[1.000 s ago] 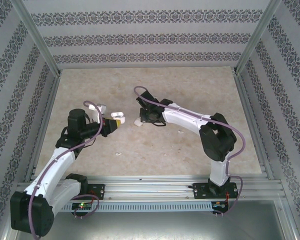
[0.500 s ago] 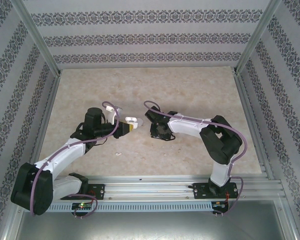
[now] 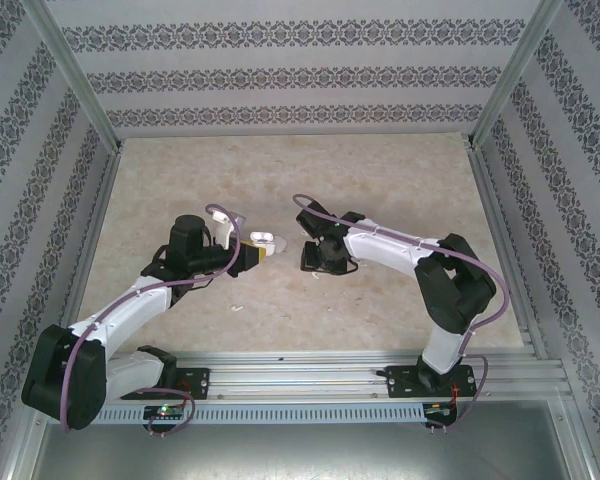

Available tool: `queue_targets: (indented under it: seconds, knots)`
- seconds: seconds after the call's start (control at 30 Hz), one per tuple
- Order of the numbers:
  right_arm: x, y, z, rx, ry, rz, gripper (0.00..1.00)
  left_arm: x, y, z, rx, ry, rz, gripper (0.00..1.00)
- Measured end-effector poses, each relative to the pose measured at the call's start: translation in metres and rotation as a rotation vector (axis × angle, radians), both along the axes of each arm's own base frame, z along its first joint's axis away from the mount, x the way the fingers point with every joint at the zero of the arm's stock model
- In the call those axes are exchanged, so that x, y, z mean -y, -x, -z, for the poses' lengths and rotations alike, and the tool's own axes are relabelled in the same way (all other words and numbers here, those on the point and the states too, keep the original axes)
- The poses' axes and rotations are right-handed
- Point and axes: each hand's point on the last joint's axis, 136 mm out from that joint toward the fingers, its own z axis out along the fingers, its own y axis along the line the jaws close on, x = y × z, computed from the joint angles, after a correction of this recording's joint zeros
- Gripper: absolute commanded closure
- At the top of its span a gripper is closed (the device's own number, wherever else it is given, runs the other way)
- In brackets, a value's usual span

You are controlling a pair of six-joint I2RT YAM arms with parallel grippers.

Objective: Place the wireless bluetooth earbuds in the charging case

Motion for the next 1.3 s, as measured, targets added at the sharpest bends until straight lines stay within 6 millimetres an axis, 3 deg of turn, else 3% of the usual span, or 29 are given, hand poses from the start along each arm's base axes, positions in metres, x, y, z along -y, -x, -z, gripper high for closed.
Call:
queue_targets:
  seconds: [0.1,0.2,0.43,0.63,1.1,1.3]
  knots:
    - [-0.003,-0.006,-0.018,0.034,0.005,-0.085,0.52,0.002,0.000,-0.003,0.023,0.002,0.017,1.00]
    - [-0.001,-0.005,-0.020,0.023,0.004,-0.145,0.52,0.007,0.003,-0.010,0.091,0.030,0.063,1.00]
    - [-0.004,-0.007,0.003,-0.062,0.001,-0.236,0.49,0.015,0.020,0.009,0.117,0.072,0.160,1.00]
    - [-0.011,-0.009,0.021,-0.105,0.005,-0.288,0.49,0.019,0.024,-0.003,0.181,0.106,0.200,1.00]
    - [-0.005,-0.007,0.028,-0.124,0.052,-0.324,0.49,0.019,0.029,-0.003,0.193,0.115,0.210,1.00]
    - [-0.003,-0.006,0.041,-0.152,0.074,-0.322,0.52,0.018,0.029,-0.003,0.191,0.116,0.209,1.00]
